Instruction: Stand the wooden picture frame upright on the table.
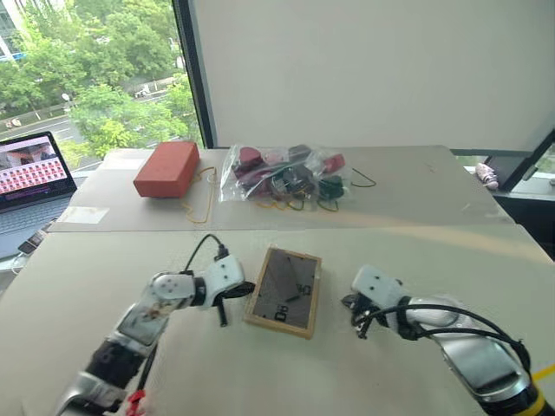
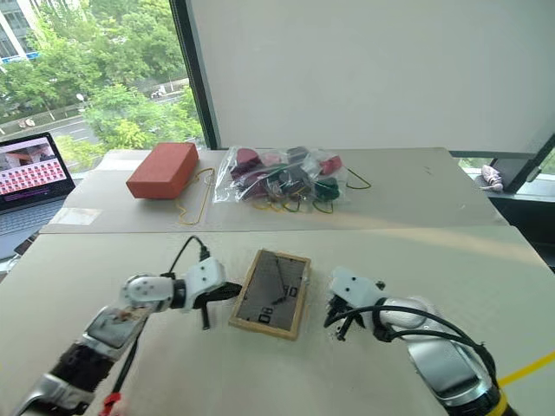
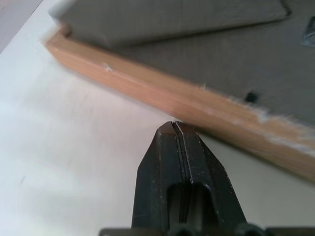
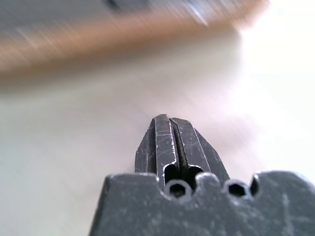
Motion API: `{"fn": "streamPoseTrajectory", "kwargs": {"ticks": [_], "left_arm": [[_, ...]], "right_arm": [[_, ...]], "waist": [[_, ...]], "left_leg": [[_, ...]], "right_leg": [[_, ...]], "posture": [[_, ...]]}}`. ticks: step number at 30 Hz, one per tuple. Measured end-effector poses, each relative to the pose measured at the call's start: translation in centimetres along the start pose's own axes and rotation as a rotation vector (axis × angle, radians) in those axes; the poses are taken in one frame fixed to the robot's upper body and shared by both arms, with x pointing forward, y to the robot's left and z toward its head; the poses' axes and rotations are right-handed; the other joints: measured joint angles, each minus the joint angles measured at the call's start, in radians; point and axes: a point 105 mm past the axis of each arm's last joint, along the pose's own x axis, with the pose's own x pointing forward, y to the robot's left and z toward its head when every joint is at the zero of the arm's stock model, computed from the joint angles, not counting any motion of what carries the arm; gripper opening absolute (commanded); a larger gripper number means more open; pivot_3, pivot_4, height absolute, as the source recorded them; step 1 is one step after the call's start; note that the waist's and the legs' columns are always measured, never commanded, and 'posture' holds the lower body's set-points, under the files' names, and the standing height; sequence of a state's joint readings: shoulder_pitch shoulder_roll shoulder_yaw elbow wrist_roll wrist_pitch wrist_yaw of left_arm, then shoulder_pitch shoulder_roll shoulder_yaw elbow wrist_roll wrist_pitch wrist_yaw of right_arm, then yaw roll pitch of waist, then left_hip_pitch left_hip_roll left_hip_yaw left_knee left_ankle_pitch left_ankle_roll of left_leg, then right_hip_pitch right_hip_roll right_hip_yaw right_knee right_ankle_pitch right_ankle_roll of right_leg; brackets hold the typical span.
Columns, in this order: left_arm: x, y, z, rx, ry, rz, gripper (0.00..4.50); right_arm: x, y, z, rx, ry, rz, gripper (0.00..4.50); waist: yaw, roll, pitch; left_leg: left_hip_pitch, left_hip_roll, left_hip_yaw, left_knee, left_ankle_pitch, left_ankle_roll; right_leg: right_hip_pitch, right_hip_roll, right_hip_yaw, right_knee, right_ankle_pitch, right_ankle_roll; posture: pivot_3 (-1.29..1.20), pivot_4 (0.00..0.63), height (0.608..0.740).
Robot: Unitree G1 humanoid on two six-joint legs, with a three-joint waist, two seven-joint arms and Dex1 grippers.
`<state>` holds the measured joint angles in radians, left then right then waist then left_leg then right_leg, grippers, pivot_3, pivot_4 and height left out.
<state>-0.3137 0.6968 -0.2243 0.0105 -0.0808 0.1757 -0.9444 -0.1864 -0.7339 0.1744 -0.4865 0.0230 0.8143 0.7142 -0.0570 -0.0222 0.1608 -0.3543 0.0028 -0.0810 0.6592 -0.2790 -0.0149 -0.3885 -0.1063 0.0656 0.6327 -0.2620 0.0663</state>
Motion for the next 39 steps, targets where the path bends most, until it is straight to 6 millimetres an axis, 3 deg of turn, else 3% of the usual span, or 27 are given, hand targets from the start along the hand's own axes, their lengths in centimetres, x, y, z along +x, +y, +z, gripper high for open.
{"fn": "streamPoseTrajectory", "kwargs": {"ticks": [4, 7, 14, 18, 27, 31, 34, 39], "left_arm": [[-1.6, -0.3, -0.8, 0.05, 0.008, 0.028, 0.0], [-2.6, -0.2, -1.2, 0.323, -0.017, 0.089, 0.72], [-3.3, 0.2, -0.3, 0.982, -0.17, 0.138, 3.15], [-3.0, 0.2, 0.6, 1.142, -0.282, 0.17, 4.48], [2.1, -0.1, 2.8, 1.268, -0.462, 0.226, 4.48], [3.0, -0.4, 3.4, 1.233, -0.523, 0.257, 4.48], [3.2, -0.6, 3.2, 1.229, -0.527, 0.239, 3.66], [3.1, -1.2, 2.8, 1.211, -0.539, 0.203, 1.85]], "right_arm": [[0.0, -0.1, -0.1, -0.009, -0.008, -0.005, 0.05], [0.3, 0.2, 0.3, 0.018, -0.034, 0.011, 0.0], [1.7, 2.7, 2.5, 0.105, -0.117, 0.163, 0.0], [2.2, 3.2, 3.5, 0.113, -0.113, 0.202, 0.0], [3.8, 3.1, 4.4, 0.129, -0.101, 0.189, 0.0], [4.0, 3.4, 4.8, 0.134, -0.105, 0.196, 0.0], [4.0, 3.4, 4.8, 0.141, -0.104, 0.194, 0.0], [3.7, 3.0, 4.6, 0.146, -0.102, 0.181, 0.0]], "waist": [[-0.005, 0.0, 0.0], [-0.004, 0.0, 0.0], [0.022, -0.001, 0.001], [0.03, -0.001, 0.001], [0.063, 0.011, -0.01], [0.071, 0.012, -0.01], [0.07, 0.012, -0.011], [0.062, 0.012, -0.011]], "left_leg": [[0.0, 0.0, 0.0, 0.0, 0.0, 0.0], [-0.001, 0.0, 0.0, 0.0, 0.0, 0.0], [-0.006, -0.001, 0.0, 0.0, 0.0, 0.0], [-0.013, -0.002, 0.001, 0.002, 0.001, -0.002], [-0.008, -0.006, 0.001, 0.002, 0.003, -0.006], [-0.008, -0.006, 0.001, 0.002, 0.003, -0.005], [-0.009, -0.006, 0.001, 0.002, 0.003, -0.005], [-0.013, -0.006, 0.0, 0.002, 0.003, -0.005]], "right_leg": [[0.0, 0.0, 0.0, 0.0, 0.0, 0.0], [-0.001, 0.0, 0.0, -0.001, 0.0, 0.0], [-0.004, 0.0, 0.0, -0.002, 0.001, 0.0], [-0.012, -0.002, 0.0, -0.001, 0.002, 0.002], [-0.003, -0.005, -0.001, -0.002, 0.003, 0.006], [-0.002, -0.006, -0.002, -0.003, 0.003, 0.007], [-0.002, -0.006, -0.003, -0.002, 0.003, 0.007], [-0.007, -0.006, -0.003, -0.001, 0.003, 0.007]], "posture": [[0.0, 0.15, 0.74], [0.0, 0.15, 0.74], [0.0, 0.15, 0.74], [0.0, 0.15, 0.74], [0.0, 0.15, 0.74], [0.0, 0.15, 0.74], [0.0, 0.15, 0.74], [0.0, 0.15, 0.74]]}}
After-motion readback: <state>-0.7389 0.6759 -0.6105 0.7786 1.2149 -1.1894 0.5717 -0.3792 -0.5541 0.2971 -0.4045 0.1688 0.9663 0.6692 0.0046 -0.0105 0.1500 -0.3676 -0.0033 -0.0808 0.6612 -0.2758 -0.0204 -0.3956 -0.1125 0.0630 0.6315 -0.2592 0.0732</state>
